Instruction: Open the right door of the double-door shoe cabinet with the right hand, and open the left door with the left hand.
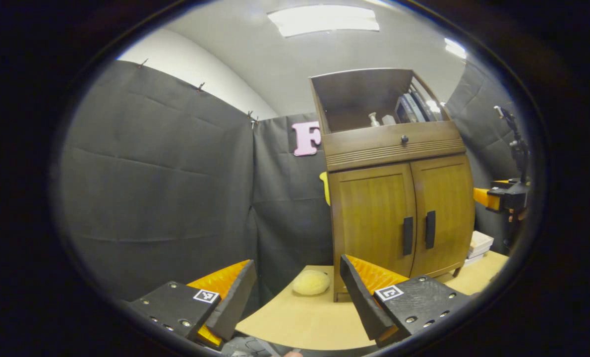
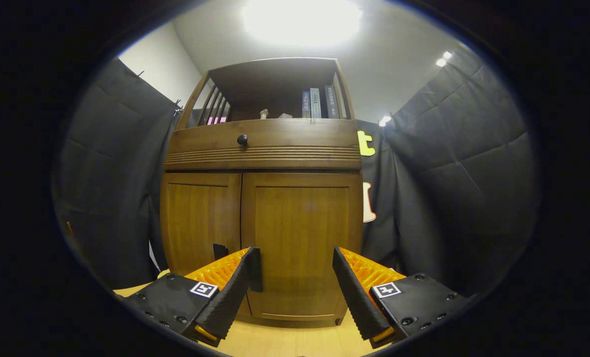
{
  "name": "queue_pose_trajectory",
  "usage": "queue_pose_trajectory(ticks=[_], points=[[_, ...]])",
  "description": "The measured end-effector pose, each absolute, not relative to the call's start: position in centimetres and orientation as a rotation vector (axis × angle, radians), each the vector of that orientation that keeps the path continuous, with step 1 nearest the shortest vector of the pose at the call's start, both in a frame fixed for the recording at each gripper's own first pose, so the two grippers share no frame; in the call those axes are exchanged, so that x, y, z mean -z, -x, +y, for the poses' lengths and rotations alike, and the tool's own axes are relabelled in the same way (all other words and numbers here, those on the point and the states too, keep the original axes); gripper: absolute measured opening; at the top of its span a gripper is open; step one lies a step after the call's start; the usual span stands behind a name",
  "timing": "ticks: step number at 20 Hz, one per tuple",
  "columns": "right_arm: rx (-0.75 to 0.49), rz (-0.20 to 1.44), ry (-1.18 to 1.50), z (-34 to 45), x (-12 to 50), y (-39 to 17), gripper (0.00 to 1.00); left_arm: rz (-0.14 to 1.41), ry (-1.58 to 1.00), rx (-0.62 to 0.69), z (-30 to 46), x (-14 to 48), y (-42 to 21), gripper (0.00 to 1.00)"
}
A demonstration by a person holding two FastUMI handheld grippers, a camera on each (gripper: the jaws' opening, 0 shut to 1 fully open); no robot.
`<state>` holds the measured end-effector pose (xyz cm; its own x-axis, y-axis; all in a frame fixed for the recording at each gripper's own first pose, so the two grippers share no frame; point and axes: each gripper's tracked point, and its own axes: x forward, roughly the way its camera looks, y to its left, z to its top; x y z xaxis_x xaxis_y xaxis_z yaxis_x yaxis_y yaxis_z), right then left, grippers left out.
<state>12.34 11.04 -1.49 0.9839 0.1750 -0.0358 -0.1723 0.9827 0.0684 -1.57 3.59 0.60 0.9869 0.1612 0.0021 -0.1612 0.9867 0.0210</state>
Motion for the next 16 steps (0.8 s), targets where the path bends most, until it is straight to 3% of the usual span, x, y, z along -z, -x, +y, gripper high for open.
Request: queue_pose_trajectory(ticks=[16], points=[[-0.206, 0.106, -0.076, 16.7, 7.3, -20.1, 0.97, 0.023, -0.064, -0.341, 5.3, -0.9, 3.5, 1.0]])
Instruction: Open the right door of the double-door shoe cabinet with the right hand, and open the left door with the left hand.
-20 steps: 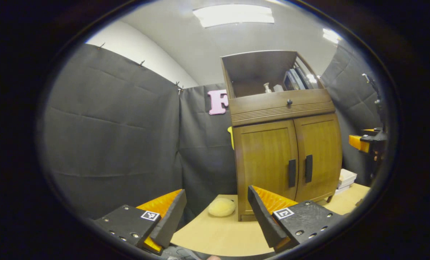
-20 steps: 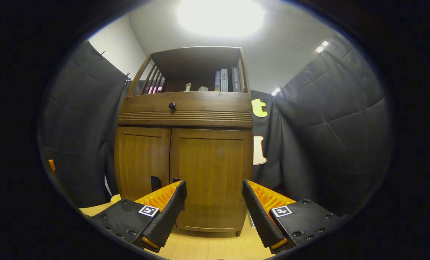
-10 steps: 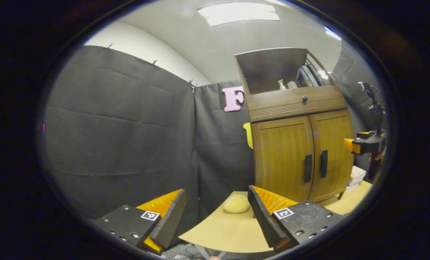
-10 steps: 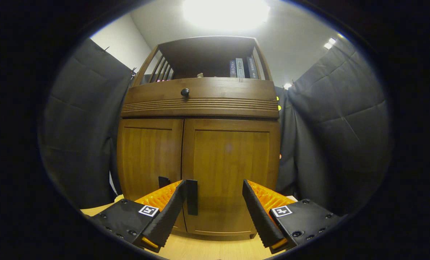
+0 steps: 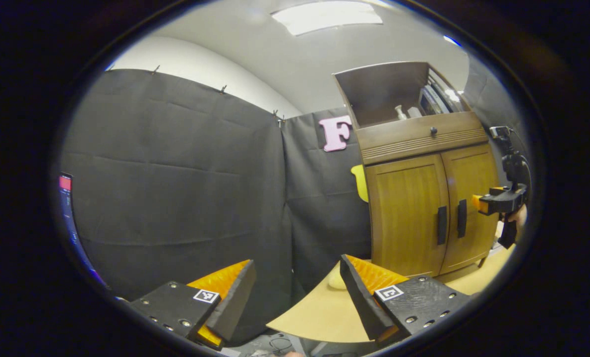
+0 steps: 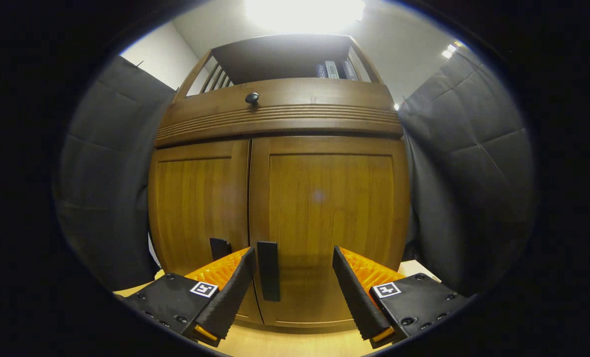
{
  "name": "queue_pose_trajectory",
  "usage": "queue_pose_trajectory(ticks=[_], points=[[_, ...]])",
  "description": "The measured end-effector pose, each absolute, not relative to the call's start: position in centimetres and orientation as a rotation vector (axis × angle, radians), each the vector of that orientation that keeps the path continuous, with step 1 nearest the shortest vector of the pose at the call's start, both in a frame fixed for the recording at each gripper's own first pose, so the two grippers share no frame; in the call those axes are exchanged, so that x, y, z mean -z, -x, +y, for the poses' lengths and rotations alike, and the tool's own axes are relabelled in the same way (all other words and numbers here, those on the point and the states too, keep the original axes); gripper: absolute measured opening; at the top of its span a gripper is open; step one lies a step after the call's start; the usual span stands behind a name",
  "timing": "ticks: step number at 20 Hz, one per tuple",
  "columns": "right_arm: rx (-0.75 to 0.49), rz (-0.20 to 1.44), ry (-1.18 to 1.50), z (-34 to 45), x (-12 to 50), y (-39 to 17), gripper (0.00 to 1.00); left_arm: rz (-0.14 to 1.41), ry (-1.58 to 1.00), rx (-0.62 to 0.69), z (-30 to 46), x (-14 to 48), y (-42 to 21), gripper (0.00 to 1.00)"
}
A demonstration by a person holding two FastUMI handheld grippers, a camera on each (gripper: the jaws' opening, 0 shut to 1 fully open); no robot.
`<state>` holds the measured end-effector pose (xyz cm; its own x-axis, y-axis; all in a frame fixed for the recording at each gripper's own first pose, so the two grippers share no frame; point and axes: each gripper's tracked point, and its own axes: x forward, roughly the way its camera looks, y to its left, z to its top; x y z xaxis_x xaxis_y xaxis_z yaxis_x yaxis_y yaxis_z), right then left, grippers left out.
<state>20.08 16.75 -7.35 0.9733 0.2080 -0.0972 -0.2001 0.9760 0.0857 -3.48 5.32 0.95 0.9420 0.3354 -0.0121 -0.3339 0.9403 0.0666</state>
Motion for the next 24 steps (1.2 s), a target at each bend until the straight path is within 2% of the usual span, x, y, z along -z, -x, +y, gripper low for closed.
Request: queue_pose_trajectory(ticks=[8, 11, 12, 13, 14, 16, 18, 19, 21, 22, 23, 24], points=[[-0.244, 0.171, -0.067, 20.1, 11.0, -23.5, 0.98, 0.033, -0.066, -0.383, 5.6, -1.2, 4.1, 1.0], [-0.248, 0.213, -0.072, 21.1, 12.6, -24.3, 0.95, 0.037, -0.073, -0.4, 5.9, -1.1, 4.3, 1.0], [-0.25, 0.223, -0.075, 21.5, 13.1, -24.6, 0.89, 0.036, -0.074, -0.405, 6.0, -1.2, 4.4, 1.0], [-0.247, 0.232, -0.079, 21.7, 13.4, -24.9, 0.92, 0.036, -0.075, -0.412, 6.0, -1.1, 4.4, 1.0], [-0.248, 0.24, -0.083, 21.9, 13.8, -25.0, 0.81, 0.037, -0.075, -0.418, 6.1, -1.0, 4.4, 1.0], [-0.245, 0.256, -0.086, 22.1, 14.4, -25.4, 0.7, 0.044, -0.076, -0.429, 6.2, -1.0, 4.5, 1.0], [-0.251, 0.262, -0.098, 22.4, 14.5, -25.8, 0.51, 0.045, -0.075, -0.44, 6.3, -1.1, 4.8, 1.0], [-0.254, 0.263, -0.104, 22.5, 14.4, -25.7, 0.48, 0.045, -0.074, -0.442, 6.3, -1.1, 4.8, 1.0], [-0.268, 0.265, -0.112, 22.7, 14.3, -25.7, 0.52, 0.045, -0.073, -0.443, 6.4, -1.0, 4.7, 1.0], [-0.28, 0.265, -0.115, 23.0, 14.1, -25.8, 0.47, 0.045, -0.073, -0.443, 6.4, -0.9, 4.8, 1.0], [-0.246, 0.268, -0.091, 22.4, 13.7, -26.1, 0.48, 0.044, -0.072, -0.441, 6.4, -0.9, 4.8, 1.0], [-0.26, 0.271, -0.097, 23.0, 14.4, -26.5, 0.4, 0.042, -0.071, -0.439, 6.3, -1.0, 4.8, 1.0]])
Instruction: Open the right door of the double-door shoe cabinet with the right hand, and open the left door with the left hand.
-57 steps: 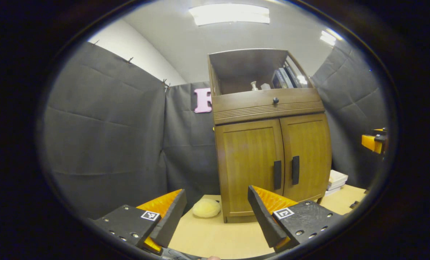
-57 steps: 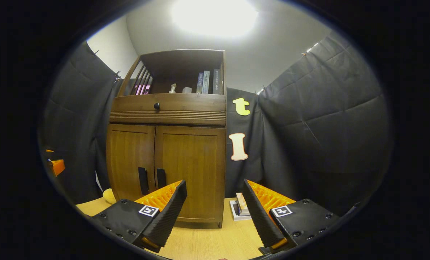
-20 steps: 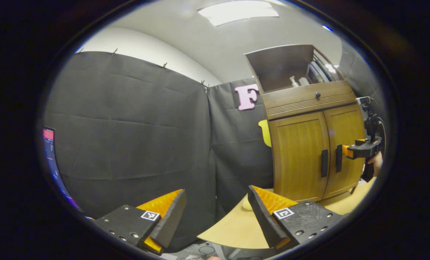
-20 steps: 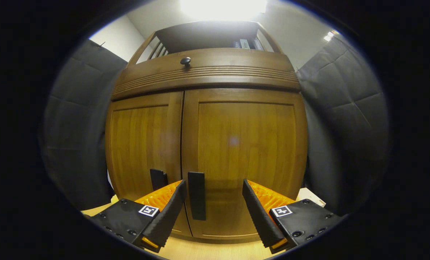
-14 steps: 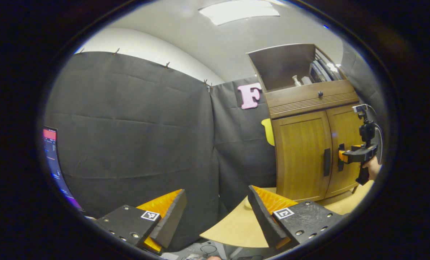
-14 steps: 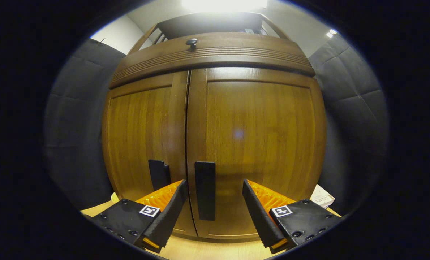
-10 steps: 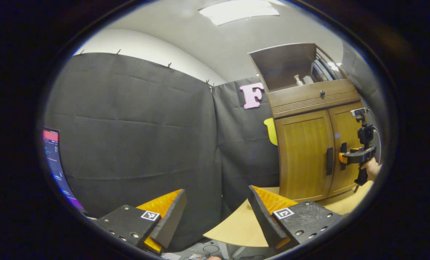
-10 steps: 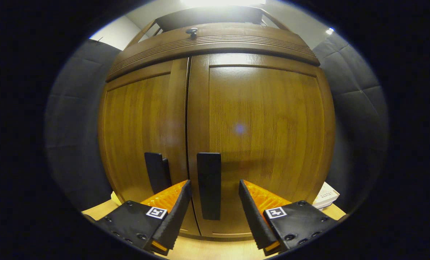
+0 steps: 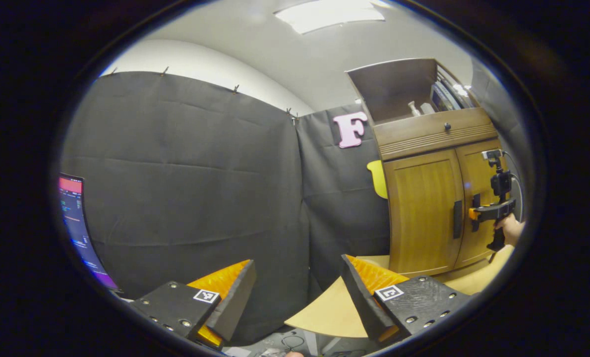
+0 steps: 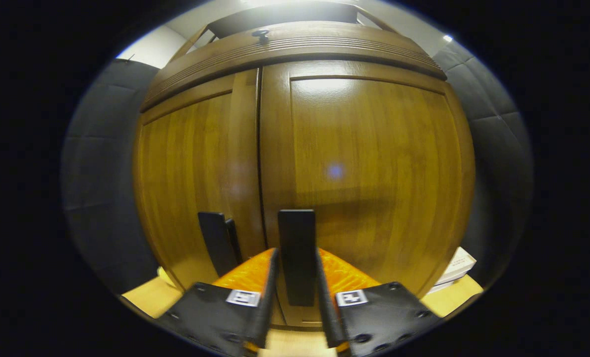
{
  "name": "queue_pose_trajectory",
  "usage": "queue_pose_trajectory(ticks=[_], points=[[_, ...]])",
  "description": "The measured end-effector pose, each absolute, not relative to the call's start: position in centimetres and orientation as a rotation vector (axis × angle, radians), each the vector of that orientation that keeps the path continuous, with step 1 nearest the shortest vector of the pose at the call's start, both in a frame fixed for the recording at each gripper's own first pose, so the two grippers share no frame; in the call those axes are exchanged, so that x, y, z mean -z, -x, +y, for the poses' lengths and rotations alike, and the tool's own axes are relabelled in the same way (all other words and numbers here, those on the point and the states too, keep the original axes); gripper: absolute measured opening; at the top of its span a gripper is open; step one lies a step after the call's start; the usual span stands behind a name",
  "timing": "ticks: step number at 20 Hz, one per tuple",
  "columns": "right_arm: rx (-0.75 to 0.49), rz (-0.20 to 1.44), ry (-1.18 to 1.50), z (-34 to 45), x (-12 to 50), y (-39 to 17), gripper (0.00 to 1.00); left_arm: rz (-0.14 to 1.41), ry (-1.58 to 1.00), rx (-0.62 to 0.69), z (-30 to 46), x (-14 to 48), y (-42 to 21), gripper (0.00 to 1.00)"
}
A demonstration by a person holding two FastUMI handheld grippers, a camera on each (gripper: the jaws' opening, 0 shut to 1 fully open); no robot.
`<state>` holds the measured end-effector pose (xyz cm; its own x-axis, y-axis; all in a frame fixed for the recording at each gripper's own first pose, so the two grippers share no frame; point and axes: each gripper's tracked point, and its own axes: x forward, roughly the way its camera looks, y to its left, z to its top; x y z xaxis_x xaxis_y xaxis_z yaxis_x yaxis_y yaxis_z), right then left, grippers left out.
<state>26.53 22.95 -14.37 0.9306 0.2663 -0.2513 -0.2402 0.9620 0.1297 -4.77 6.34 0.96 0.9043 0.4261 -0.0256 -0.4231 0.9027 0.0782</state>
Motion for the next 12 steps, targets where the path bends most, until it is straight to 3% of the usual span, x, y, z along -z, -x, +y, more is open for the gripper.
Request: queue_pose_trajectory(ticks=[1, 3, 6, 12], points=[[-0.257, 0.273, -0.098, 22.8, 14.2, -26.2, 0.32, 0.041, -0.07, -0.437, 6.3, -1.1, 4.8, 1.0], [-0.265, 0.289, -0.112, 22.8, 14.2, -26.0, 0.32, 0.04, -0.065, -0.429, 6.2, -1.0, 4.7, 0.98], [-0.279, 0.317, -0.11, 22.9, 14.4, -26.1, 0.16, 0.037, -0.061, -0.42, 6.1, -1.0, 4.5, 0.98], [-0.308, 0.32, -0.124, 22.4, 14.0, -24.4, 0.13, 0.024, -0.041, -0.39, 5.5, -1.2, 4.1, 1.0]])
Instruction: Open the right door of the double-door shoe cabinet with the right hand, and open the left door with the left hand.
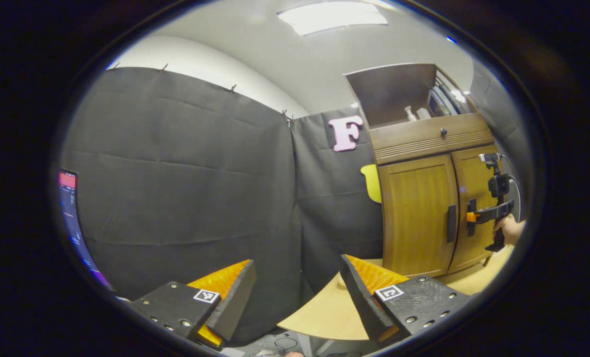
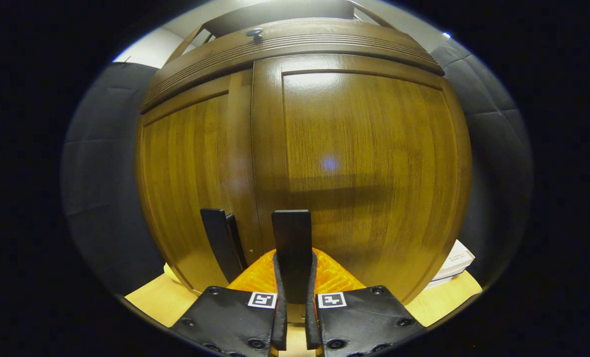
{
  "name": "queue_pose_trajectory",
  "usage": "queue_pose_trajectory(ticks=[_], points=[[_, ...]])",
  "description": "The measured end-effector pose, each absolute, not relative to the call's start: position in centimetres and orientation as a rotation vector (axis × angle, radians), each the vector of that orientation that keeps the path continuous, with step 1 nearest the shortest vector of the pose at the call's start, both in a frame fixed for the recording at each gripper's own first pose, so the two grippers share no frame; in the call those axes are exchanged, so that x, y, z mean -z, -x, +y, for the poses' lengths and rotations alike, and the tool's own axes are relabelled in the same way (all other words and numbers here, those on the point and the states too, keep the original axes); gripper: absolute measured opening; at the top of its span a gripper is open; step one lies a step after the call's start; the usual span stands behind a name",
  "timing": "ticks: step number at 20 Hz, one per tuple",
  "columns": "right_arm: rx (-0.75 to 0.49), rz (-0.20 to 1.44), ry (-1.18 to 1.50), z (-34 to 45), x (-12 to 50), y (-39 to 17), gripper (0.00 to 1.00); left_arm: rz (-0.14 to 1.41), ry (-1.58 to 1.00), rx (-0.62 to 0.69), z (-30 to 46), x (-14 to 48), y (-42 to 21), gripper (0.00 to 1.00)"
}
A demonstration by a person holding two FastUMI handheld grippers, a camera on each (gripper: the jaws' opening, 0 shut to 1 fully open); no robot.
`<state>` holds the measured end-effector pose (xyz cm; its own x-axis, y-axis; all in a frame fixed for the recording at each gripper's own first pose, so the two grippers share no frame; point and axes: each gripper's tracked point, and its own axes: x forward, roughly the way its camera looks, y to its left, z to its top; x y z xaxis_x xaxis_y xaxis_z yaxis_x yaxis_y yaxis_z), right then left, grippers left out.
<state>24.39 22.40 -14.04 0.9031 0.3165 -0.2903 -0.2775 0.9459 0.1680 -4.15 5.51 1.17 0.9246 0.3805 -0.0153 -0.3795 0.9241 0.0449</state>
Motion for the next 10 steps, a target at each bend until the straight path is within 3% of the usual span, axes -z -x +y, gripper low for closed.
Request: queue_pose_trajectory(ticks=[1, 10], points=[[-0.316, 0.321, -0.127, 22.3, 14.0, -24.1, 0.16, 0.023, -0.037, -0.38, 5.3, -1.2, 4.0, 1.0], [-0.377, 0.329, -0.147, 20.6, 13.4, -19.7, 0.13, 0.012, -0.025, -0.271, 3.9, -1.3, 3.2, 1.0]])
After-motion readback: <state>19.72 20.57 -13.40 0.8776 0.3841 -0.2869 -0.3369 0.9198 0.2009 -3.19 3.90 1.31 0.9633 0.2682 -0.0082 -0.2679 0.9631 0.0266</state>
